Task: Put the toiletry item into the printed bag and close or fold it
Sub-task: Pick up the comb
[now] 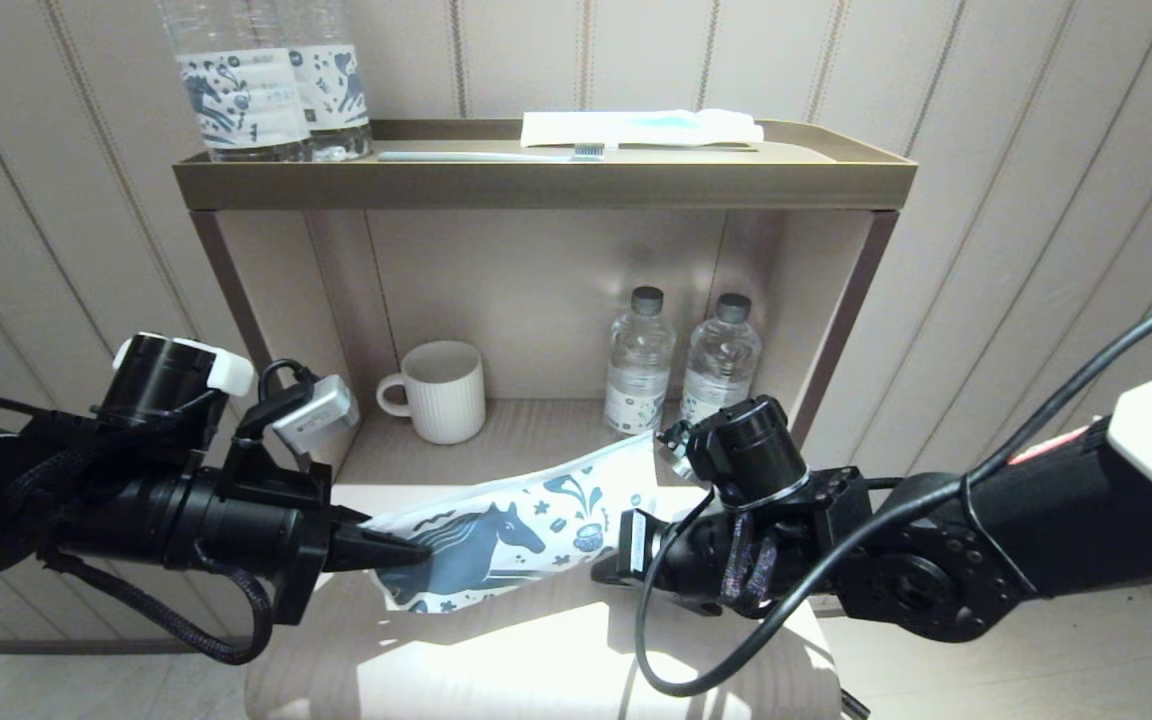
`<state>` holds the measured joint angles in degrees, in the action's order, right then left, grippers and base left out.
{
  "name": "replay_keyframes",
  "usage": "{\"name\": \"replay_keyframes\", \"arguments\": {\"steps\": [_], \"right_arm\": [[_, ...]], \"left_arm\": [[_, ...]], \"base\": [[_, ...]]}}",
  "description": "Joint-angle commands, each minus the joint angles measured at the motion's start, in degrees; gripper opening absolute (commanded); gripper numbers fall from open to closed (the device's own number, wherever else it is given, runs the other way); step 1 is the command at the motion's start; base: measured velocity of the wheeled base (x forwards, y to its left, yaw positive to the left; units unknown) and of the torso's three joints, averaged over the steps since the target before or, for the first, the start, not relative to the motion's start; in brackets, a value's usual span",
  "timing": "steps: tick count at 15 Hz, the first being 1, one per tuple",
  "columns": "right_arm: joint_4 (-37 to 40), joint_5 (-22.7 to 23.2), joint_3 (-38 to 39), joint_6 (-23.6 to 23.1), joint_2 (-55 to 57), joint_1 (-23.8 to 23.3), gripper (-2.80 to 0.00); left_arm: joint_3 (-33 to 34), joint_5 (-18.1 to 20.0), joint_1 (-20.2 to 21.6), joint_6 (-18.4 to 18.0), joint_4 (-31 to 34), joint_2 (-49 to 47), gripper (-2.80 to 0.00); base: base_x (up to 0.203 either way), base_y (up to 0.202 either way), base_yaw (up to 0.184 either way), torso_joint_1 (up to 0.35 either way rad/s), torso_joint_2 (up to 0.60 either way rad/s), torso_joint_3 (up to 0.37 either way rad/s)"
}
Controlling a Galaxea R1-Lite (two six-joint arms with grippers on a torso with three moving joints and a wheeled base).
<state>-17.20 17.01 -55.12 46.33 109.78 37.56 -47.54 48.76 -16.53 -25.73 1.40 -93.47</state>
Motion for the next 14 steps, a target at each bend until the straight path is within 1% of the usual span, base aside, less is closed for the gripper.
{"name": "replay_keyframes", "arguments": {"steps": [1, 10, 14], "right_arm": [[-0.11, 0.04, -1.24, 0.25, 1.68, 0.32, -2.80], [-0.11, 0.04, -1.57, 0.25, 3.08, -0.07, -2.80], [-0.19, 0.04, 0.02, 0.25, 1.82, -0.66, -2.80]], "left_arm": [[-0.01, 0.28, 0.01, -0.19, 0.00, -0.14, -2.80], [0.17, 0.28, -0.06, -0.19, 0.00, -0.23, -2.80], [0.17, 0.28, -0.01, -0.19, 0.00, -0.23, -2.80]], "base": [[0.000, 0.000, 0.000, 0.000, 0.00, 0.000], [0.000, 0.000, 0.000, 0.000, 0.00, 0.000], [0.000, 0.000, 0.000, 0.000, 0.00, 0.000]]}}
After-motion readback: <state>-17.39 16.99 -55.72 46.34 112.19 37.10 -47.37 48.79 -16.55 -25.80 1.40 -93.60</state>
